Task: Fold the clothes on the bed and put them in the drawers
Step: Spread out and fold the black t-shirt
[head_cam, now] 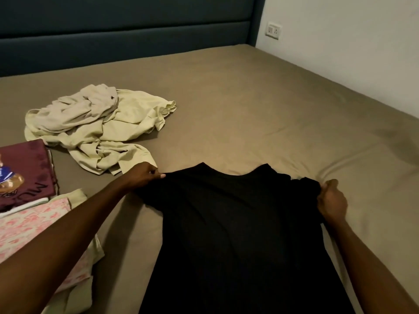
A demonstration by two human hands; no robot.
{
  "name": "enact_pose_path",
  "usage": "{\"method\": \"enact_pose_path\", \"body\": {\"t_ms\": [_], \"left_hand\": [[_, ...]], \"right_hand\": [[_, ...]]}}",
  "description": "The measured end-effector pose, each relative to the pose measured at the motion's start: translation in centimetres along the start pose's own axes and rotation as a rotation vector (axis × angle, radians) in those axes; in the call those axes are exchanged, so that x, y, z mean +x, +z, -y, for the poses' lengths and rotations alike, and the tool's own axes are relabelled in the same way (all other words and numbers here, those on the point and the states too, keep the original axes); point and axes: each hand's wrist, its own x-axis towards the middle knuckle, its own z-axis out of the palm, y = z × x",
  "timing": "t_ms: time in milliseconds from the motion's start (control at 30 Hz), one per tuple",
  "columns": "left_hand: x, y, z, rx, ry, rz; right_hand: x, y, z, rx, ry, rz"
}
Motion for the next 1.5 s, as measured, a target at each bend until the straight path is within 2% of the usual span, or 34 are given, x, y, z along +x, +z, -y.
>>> {"method": "enact_pose_path", "body": {"t_ms": [133,333,433,567,633,700,733,767,800,833,867,933,967,1100,1233,1333,1400,1500], "left_hand": [[0.0,0.1,1.0,0.014,0.016,-0.098],[0.4,1.5,1.8,0.158,0.048,-0.165],[1.1,1.6,1.4,0.187,0.016,-0.131],[1.1,0.5,0.9,0.215,-0.033,-0.059],[0.8,0.3,-0.1,0.394,-0.052,-0.052],[0.5,0.9,-2.1,0.715,0.005,-0.182],[0.3,1.4,-3.0,0.79,0.079,-0.277],[0.6,2.2,-3.9,0.749,0.167,-0.36],[0.9,3.0,-4.6,0.639,0.232,-0.405],[1.2,3.8,-5.5,0.511,0.249,-0.399],[1.8,4.4,-6.3,0.419,0.237,-0.341],[3.4,5.3,-7.5,0.3,0.22,-0.203],[4.4,6.0,-7.7,0.246,0.222,-0.142],[7.9,7.1,-6.6,-0.026,0.199,-0.022],[8.7,6.9,-7.0,-0.181,0.196,0.043],[9.0,7.5,-7.1,-0.1,0.169,-0.026],[9.2,8.2,-8.4,0.126,0.116,-0.113],[7.5,8.7,-11.7,0.443,-0.018,-0.15]], "right_hand": [[1.6,0.1,-1.2,0.145,0.183,-0.077],[4.6,-0.1,-4.8,0.333,0.338,0.061],[3.9,-2.9,-2.8,0.432,0.349,0.117],[4.1,-4.0,-1.6,0.197,0.292,0.147],[3.3,-3.7,-1.1,0.081,0.305,0.191],[2.9,-3.7,0.5,0.01,0.332,0.203],[3.1,-3.7,1.9,-0.023,0.387,0.179],[3.8,-3.8,3.7,-0.075,0.409,0.13],[4.6,-3.3,5.7,-0.126,0.386,0.1],[5.0,-2.6,7.8,-0.149,0.281,0.133],[4.9,-1.6,9.6,-0.118,0.127,0.235],[3.4,0.3,11.5,0.131,-0.049,0.497],[3.0,0.9,11.3,0.22,-0.098,0.526],[3.9,3.0,9.2,0.439,-0.25,0.539],[4.8,4.6,8.2,0.64,-0.17,0.462],[5.5,6.9,8.3,0.531,-0.152,0.399],[6.7,8.3,7.4,0.382,-0.159,0.384],[6.6,6.8,9.0,0.194,-0.165,0.397]]}}
